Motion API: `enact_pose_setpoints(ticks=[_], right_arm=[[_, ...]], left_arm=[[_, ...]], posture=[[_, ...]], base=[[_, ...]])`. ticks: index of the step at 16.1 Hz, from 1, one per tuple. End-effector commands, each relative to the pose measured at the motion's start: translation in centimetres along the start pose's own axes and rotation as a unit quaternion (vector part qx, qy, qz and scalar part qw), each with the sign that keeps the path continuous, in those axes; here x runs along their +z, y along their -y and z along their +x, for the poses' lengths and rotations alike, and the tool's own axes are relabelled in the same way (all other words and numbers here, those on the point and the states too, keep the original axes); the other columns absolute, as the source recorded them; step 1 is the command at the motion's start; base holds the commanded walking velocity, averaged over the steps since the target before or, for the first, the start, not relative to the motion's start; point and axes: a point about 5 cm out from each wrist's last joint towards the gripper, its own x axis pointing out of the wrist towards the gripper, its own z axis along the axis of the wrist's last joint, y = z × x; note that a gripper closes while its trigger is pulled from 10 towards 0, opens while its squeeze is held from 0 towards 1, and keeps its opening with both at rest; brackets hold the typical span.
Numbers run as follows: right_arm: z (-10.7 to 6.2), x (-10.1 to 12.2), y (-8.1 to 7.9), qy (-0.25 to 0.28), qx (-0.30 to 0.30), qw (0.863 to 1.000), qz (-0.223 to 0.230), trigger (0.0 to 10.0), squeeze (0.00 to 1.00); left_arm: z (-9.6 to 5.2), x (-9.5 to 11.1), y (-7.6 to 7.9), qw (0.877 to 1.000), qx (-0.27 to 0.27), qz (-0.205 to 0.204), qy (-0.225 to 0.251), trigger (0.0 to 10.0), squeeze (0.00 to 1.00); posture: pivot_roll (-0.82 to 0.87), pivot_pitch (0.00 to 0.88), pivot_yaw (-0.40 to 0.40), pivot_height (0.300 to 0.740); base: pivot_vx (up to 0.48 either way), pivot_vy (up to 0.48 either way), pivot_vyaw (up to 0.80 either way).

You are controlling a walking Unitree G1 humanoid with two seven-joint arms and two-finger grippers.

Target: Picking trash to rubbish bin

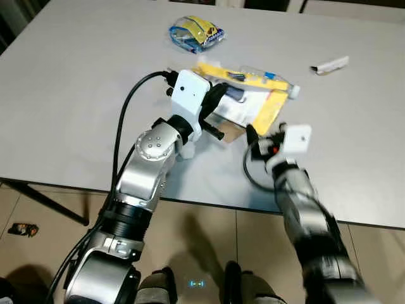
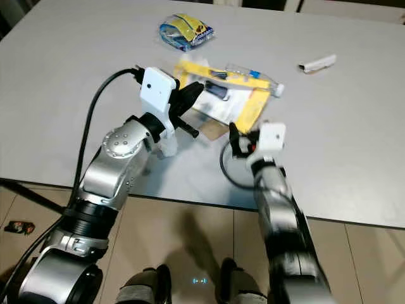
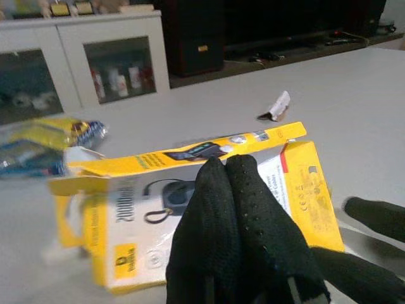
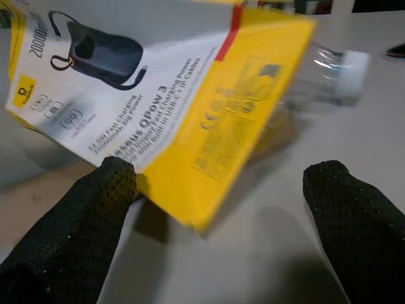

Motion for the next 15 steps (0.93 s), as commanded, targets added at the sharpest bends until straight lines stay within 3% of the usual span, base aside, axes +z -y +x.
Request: enact_pose_setpoints(ticks=[1,5,9,13,15], right_arm=[[-1.1,-1.9,0.1,-0.052,-0.008,0.998,0.017,10.0,0.0],[-2.3,1.6,-0.6,-0.01,-0.012,1.0,0.027,10.0,0.0],[-3.2,3.3,-0.9,0.004,-0.022,0.999,0.03,10.0,0.0],[-1.8,6.0,-0.9,0.045,-0.032,0.998,0.04,10.0,0.0],[-0.8,7.8,-1.0,0.072,-0.029,0.996,0.039,10.0,0.0]], left_arm=[[0.2,0.2,0.2,1.0,-0.007,-0.004,0.006,10.0,0.0],[0.5,-0.3,0.4,1.0,-0.014,-0.009,0.001,10.0,0.0],[1.1,-0.1,0.5,1.0,-0.011,-0.015,0.009,10.0,0.0],[0.9,-0.8,0.2,1.0,0.008,-0.028,0.007,10.0,0.0],[0.6,-1.2,-0.7,0.999,0.036,-0.028,0.006,10.0,0.0]], posture=[[-0.02,0.245,-0.002,0.74],[-0.05,0.221,0.021,0.74],[-0.06,0.187,0.028,0.74],[-0.05,0.133,0.029,0.74],[-0.05,0.101,0.023,0.74]], base=[[0.0,0.0,0.0],[0.0,0.0,0.0],[0.0,0.0,0.0],[0.0,0.0,0.0],[0.0,0.0,0.0]])
